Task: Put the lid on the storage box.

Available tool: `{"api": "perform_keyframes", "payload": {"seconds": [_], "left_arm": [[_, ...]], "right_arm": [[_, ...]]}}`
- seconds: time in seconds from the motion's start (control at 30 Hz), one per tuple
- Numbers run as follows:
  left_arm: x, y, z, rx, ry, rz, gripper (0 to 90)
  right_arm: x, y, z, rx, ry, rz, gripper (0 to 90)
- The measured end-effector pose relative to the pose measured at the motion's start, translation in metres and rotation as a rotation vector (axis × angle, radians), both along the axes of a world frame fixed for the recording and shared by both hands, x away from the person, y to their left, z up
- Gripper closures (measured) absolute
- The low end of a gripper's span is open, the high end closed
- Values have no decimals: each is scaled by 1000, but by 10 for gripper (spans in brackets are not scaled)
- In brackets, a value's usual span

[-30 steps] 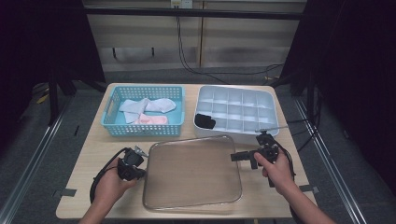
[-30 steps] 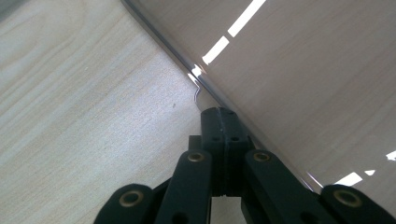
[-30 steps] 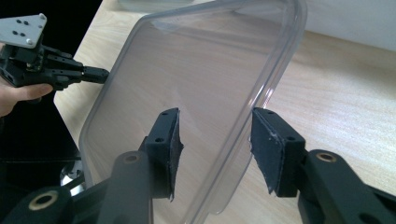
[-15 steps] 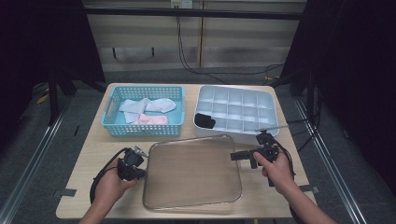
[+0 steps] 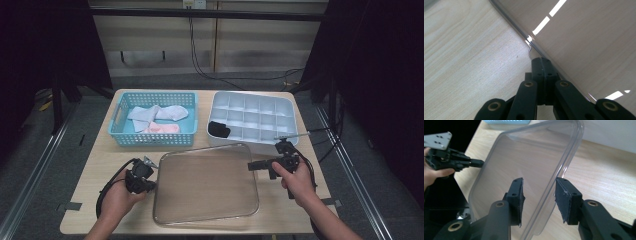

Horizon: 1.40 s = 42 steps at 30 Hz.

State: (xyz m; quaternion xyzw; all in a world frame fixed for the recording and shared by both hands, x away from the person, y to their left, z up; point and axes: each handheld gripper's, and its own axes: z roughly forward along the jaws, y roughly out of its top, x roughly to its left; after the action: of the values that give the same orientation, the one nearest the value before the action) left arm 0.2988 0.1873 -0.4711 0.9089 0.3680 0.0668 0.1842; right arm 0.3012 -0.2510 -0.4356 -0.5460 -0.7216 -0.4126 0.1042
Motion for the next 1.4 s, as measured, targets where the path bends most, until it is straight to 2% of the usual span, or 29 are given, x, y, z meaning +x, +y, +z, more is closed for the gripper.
{"api": "perform_keyframes", "payload": {"seconds": [0.63,1.03,1.2,1.3,1.4], "left_arm": [[-1,0,0,-9,7,13,900],[-1,0,0,-8,3,16,900],[-1,0,0,-1,-7,8,900],[-1,2,-1,-22,-2,11,900],[-1,3,-2,-45,-2,20,900]], "right_arm": [[-1,-2,4,43,7,-4,580],[-3,-6,6,107,20,-16,580],[-3,-5,4,94,20,-24,585],[-2,-4,5,83,6,-28,589],[-2,-4,5,97,7,-33,590]]}}
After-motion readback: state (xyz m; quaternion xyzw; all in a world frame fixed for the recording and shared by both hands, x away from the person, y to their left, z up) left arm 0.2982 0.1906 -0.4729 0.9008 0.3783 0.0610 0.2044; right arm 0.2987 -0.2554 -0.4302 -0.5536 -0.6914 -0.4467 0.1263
